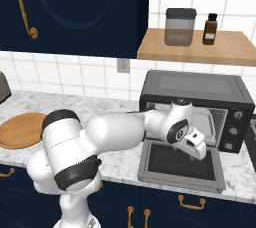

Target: Pick up the kebab skewer and baguette bread, and place them inside the toaster oven. Close the toaster oven door and start by setting the timer.

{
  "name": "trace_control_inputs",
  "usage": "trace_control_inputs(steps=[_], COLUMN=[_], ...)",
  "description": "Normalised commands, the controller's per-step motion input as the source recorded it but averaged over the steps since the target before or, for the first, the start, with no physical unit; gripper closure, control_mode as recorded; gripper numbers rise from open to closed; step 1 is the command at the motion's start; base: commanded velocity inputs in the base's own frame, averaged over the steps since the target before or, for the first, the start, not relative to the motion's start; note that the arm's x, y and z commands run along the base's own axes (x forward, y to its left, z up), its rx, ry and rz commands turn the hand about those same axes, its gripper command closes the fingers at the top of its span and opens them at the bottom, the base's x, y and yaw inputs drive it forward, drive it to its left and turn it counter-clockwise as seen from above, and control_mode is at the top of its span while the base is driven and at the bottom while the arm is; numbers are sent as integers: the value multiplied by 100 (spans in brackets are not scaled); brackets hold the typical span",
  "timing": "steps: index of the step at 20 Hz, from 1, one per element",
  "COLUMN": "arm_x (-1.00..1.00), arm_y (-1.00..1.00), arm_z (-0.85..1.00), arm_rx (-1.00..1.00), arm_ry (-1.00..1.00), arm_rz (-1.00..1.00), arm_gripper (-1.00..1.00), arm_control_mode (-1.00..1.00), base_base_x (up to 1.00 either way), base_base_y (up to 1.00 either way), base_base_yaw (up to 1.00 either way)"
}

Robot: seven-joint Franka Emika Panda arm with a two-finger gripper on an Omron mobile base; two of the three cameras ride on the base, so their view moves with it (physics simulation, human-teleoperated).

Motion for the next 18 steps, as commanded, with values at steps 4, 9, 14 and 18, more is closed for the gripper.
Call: trace_control_inputs(steps=[4,9,14,18], arm_x=[39,23,19,17], arm_y=[-11,-5,0,1], arm_z=[0,0,3,3], arm_rx=[0,0,0,0], arm_ry=[0,0,-4,-3], arm_rz=[-15,-16,-14,-14], arm_gripper=[-100,-100,-100,-100], arm_control_mode=[-100,-100,-100,-100], base_base_x=[0,0,0,0], base_base_y=[0,0,0,0], base_base_yaw=[0,0,0,0])
